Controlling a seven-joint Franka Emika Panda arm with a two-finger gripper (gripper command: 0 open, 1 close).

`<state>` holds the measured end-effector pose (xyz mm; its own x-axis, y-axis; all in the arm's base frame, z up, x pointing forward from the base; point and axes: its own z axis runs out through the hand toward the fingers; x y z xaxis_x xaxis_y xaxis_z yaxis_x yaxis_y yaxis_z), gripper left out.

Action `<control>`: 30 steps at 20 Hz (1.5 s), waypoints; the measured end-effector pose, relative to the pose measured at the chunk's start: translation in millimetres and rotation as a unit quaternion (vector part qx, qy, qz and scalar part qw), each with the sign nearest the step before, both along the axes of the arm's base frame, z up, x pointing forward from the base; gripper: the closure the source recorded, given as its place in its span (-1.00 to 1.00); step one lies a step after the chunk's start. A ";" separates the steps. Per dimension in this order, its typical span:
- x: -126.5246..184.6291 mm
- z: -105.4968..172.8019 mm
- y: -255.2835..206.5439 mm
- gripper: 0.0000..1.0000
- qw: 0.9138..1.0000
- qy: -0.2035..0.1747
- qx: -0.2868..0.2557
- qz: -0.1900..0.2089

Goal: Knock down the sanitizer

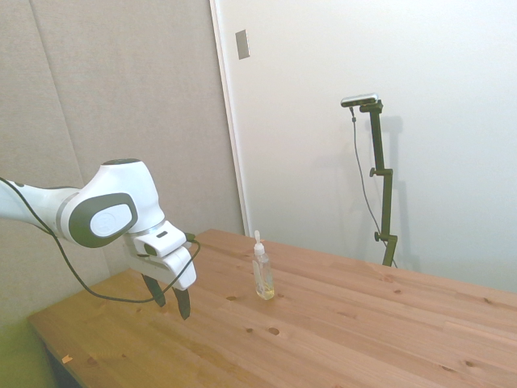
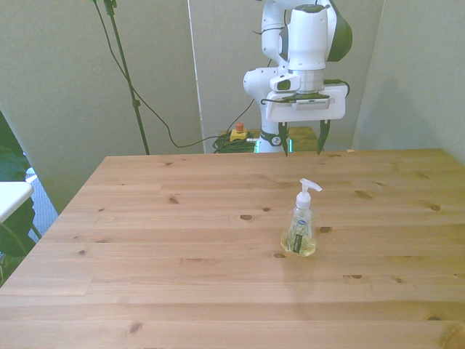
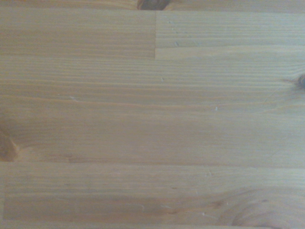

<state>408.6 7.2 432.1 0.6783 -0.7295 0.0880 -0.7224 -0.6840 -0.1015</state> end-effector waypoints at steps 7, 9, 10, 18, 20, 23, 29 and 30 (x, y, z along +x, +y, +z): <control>24.9 2.9 7.0 1.00 1.000 -0.009 0.004 -0.027; 39.7 5.7 10.7 1.00 0.999 -0.014 0.007 -0.039; 47.1 6.9 12.0 1.00 0.999 -0.016 0.008 -0.044; 91.6 21.5 13.6 1.00 0.996 -0.033 0.010 -0.083; 103.2 25.3 13.6 1.00 0.995 -0.037 0.011 -0.090; 127.2 29.7 12.4 1.00 0.994 -0.043 0.008 -0.103; 173.0 30.7 7.7 1.00 0.991 -0.037 0.009 -0.125; 178.3 30.8 7.0 1.00 0.991 -0.036 0.008 -0.128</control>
<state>586.8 14.2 462.9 0.4632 -0.8787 0.1158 -0.8627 -0.4769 -0.1681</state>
